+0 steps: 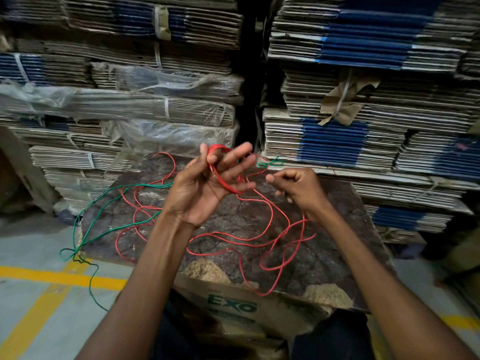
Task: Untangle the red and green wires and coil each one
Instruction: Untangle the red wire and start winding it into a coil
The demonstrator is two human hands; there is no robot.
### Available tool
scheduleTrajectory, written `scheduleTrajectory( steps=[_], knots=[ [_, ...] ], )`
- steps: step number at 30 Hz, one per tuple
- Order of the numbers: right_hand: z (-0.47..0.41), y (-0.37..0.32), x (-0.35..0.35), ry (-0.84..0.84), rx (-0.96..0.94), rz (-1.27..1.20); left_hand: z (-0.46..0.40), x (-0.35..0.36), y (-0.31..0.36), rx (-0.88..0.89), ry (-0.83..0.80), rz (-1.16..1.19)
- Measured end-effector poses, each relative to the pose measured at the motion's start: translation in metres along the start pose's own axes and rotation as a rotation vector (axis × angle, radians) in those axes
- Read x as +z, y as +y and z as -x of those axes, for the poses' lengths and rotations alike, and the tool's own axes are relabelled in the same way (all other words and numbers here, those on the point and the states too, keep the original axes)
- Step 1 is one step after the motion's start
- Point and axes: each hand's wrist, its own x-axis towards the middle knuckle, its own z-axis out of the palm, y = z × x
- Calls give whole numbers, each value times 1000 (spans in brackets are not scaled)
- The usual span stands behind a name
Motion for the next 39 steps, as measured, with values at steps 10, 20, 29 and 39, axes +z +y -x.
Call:
scheduleTrajectory(
  steps=[10,20,29,39],
  knots=[
    [38,-3,14,-313,158,33,-40,-23,10,217,230,19],
    [46,-16,-13,-487,145,165,-50,-49,3,162,287,-1284],
    [31,-35,-29,-114,-99,58,-27,-41,-18,-174,25,-1543],
    [15,-35,-37,-282,4,-47,7,-20,-14,-403,-12,-667]
  ],
)
